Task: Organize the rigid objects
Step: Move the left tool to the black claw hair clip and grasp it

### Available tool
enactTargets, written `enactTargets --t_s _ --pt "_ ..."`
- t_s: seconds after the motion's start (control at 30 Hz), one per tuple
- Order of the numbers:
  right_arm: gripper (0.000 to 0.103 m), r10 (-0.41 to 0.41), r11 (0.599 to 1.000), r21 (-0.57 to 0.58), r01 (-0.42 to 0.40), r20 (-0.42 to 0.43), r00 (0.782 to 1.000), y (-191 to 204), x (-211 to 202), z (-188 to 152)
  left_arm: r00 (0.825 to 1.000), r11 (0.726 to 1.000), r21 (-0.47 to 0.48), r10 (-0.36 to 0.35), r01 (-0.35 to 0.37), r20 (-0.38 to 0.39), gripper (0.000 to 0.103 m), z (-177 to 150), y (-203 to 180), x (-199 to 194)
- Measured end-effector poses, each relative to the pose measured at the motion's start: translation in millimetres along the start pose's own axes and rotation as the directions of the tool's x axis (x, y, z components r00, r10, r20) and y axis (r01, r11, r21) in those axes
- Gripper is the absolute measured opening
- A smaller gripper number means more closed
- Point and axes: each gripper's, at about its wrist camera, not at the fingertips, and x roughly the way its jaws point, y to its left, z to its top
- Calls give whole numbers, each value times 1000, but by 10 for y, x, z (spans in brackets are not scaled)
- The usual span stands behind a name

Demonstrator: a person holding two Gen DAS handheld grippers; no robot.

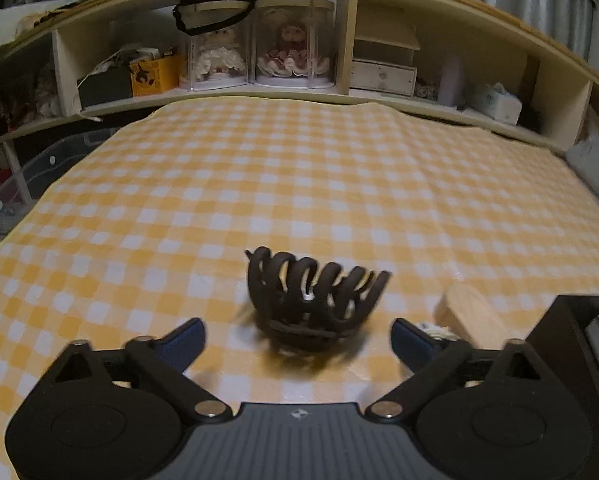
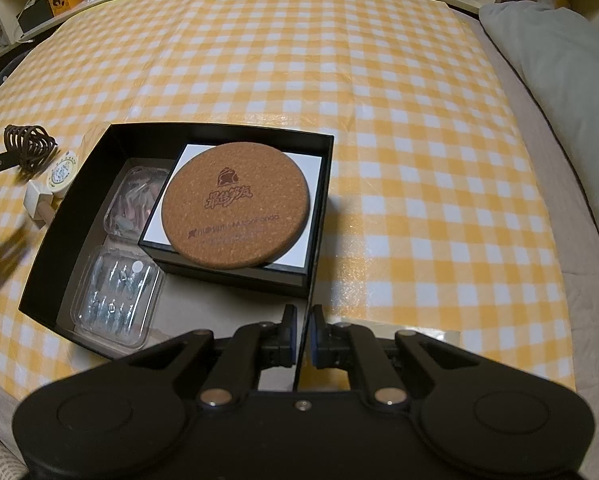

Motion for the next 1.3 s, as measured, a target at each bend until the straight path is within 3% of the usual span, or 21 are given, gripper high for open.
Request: enactTargets --t_s 0.07,0.17,0.37,0.6,0.67,0.8,0.93,1.13,1.3 --pt "7 0 1000 0 0 0 1000 10 1 1 1000 999 36 7 -7 -9 79 -26 6 66" --pt "7 -1 1000 -1 1 0 1000 18 2 0 1000 998 58 23 -21 -21 71 -78 45 151" --pt "8 -3 1000 -6 3 0 1000 27 12 -11 1000 997 69 -29 29 -4 53 -94 52 184" --pt "8 -6 1000 -9 6 -1 1000 61 9 0 998 996 63 -58 58 -10 52 -90 -13 210" --pt "8 -6 1000 -9 6 0 1000 61 8 0 998 996 72 -55 56 -12 42 -83 -28 205" --pt "8 -6 1000 -8 6 -1 1000 66 10 0 997 991 109 -72 75 -31 41 -39 -36 145" --pt "8 -10 1000 -14 10 -1 1000 70 6 -2 993 994 83 -57 66 -99 41 8 -28 35" --pt "8 -6 1000 -10 6 0 1000 82 3 -7 968 995 70 -56 75 -245 41 75 -54 -249" --pt "8 -2 1000 -8 2 3 1000 78 -12 -5 950 993 29 -99 112 -297 41 106 -73 -622"
